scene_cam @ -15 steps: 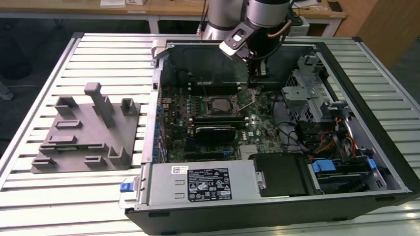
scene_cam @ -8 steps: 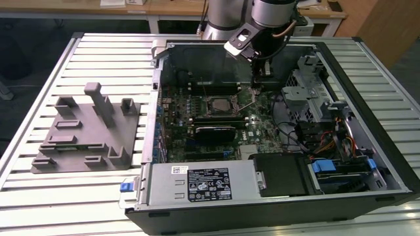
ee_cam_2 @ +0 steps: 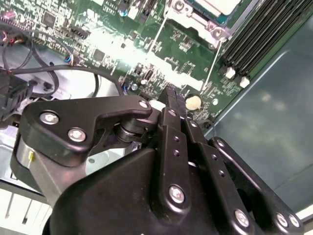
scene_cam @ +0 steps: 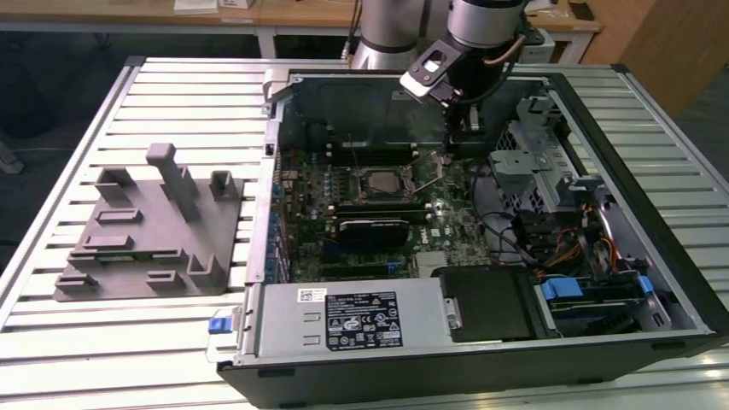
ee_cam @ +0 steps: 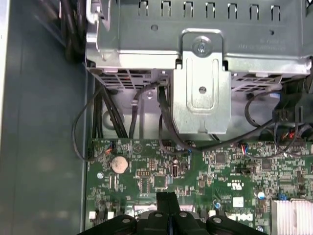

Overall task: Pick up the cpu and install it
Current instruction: 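Close the cpu cover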

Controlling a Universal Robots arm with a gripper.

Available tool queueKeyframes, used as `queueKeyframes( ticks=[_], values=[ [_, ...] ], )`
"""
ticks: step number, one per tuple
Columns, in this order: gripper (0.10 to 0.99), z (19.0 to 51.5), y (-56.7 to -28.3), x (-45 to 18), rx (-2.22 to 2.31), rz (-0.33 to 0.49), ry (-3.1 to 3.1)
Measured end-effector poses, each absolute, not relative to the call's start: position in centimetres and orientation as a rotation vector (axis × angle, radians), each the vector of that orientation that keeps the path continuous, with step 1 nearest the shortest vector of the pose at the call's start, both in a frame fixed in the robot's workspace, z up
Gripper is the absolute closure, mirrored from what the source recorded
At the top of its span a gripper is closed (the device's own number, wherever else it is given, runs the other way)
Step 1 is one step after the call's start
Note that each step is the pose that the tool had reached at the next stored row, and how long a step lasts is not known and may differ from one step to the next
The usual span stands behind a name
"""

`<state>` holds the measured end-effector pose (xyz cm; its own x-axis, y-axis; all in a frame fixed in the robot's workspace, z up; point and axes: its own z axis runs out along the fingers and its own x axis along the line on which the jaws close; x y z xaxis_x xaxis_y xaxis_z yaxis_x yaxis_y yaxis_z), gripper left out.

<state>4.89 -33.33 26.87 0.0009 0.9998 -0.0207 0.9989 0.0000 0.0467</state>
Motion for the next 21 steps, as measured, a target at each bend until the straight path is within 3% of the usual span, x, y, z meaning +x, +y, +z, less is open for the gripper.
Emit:
queueKeyframes(
  ticks=[21],
  values=[
    [0.98, 24.0, -33.3, 5.7, 2.189, 0.027, 2.188]
  ],
)
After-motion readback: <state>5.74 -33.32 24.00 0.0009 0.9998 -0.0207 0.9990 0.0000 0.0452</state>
